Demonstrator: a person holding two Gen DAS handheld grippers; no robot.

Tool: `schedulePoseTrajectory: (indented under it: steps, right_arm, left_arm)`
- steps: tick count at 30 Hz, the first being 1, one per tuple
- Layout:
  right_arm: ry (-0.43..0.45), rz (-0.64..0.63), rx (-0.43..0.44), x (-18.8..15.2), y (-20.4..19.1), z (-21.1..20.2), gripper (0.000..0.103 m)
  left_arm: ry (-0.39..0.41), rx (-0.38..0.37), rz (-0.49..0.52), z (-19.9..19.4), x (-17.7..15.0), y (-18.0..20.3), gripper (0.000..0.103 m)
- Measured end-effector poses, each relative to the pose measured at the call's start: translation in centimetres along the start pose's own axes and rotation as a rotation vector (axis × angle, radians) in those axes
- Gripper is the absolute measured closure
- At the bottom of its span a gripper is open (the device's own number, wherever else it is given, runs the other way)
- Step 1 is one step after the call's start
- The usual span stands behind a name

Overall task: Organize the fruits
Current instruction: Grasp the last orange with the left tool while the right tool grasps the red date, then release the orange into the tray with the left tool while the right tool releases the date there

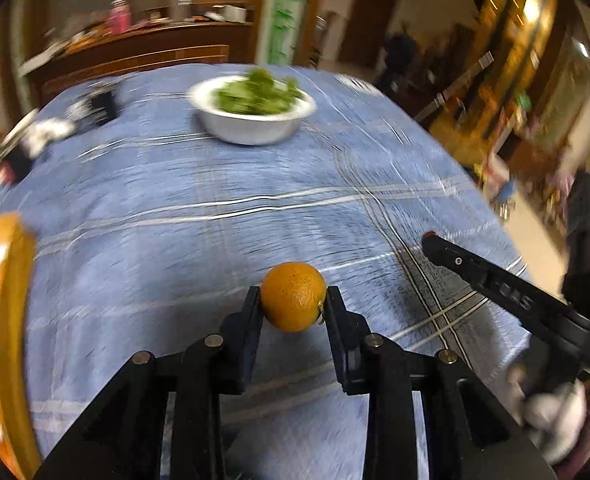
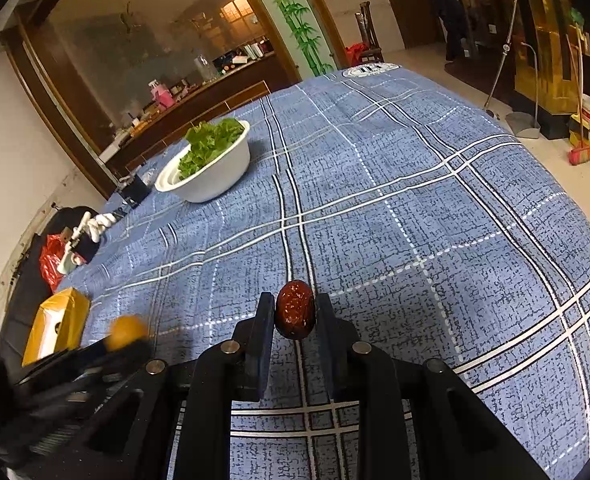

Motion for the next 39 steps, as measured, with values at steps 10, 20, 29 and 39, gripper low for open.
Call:
schedulePoseTrajectory:
  steps: [10,20,29,39]
  right_arm:
    - [-0.083,-0.022,0.159,-2.4,-5.3,1.3,0.081]
    - [-0.318,-0.129,0.43,-8.6,-21.5,4.8,0.08]
    - [-0.447,-0.222,0.463,-13.0,-30.7,10.1,0.079]
    - [-0.455,-0.277,0.475,-15.0,-34.1,11.7,0.061]
  left_arm:
    - [0.047,0.164,-0.363,-7.5,-4.0,-19.1,0.073]
    - [0.041,0.272,-0.58,-8.7,-8.4,-30.4,0.073]
    - [0.034,0.302,-0.604,-8.8,-10.4,-33.2,0.07]
    - [0.093,0.278,-0.686,-11.0,-10.9,-36.0,0.037]
Point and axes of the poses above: each gripper's, at about its wrist camera, not at the fingertips, and z roughly the way its jaws point, y to its right, x to its top, the point moved 7 cm from there along z, roughly the way its jaws point, and after that the axes turned 13 degrees about x, right-handed, at the moved point
